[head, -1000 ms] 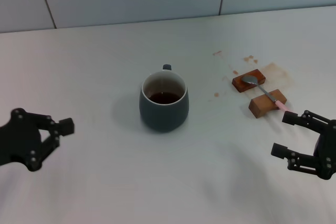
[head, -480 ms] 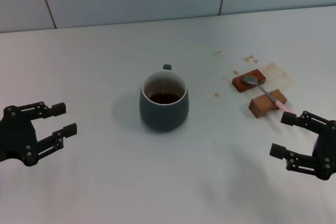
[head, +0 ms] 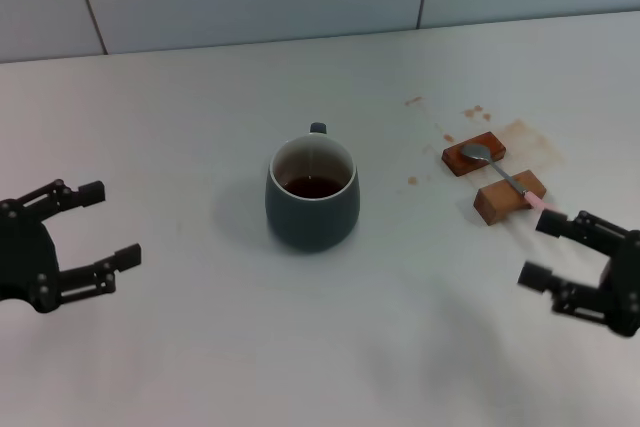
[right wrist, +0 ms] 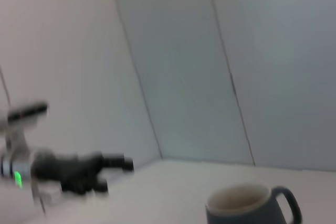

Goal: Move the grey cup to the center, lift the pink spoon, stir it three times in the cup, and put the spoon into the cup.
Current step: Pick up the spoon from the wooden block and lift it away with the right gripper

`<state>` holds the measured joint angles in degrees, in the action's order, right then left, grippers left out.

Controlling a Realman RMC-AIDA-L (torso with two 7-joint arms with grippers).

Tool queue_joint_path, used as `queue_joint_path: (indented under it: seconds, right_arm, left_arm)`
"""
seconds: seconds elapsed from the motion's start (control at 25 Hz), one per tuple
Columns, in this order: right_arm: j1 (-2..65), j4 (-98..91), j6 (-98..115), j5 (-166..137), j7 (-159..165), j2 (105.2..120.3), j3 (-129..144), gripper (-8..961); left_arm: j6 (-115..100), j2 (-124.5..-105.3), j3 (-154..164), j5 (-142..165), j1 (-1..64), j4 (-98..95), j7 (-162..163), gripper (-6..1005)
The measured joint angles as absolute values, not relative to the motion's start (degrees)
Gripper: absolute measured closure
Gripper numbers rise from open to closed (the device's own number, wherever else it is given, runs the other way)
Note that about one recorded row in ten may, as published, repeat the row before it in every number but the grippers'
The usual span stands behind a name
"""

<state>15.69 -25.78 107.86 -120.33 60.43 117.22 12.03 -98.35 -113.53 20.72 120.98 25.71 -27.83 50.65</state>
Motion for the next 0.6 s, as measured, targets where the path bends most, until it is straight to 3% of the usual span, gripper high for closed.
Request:
queue_joint_path:
  seconds: [0.08,0.24,0.6]
  right_arm:
    - [15.31,-23.16,109.29,-118.38,66.63,116.74,10.88,124]
    - [13.55,-15.14,109.81,-115.06,86.39,116.1,5.0,123]
    - [8.58,-11.14,105.32,-114.7,115.75,117.49,-6.57,123]
  left_arm:
    - [-97.83,-113.73,19.43,120.87,25.47,-28.03,50.65,140]
    - [-98.24,-114.11,17.19,120.83,24.97,-28.03,50.16,141]
    - [-99.6,-113.97,16.53,118.87,23.91,-28.14,49.8,142]
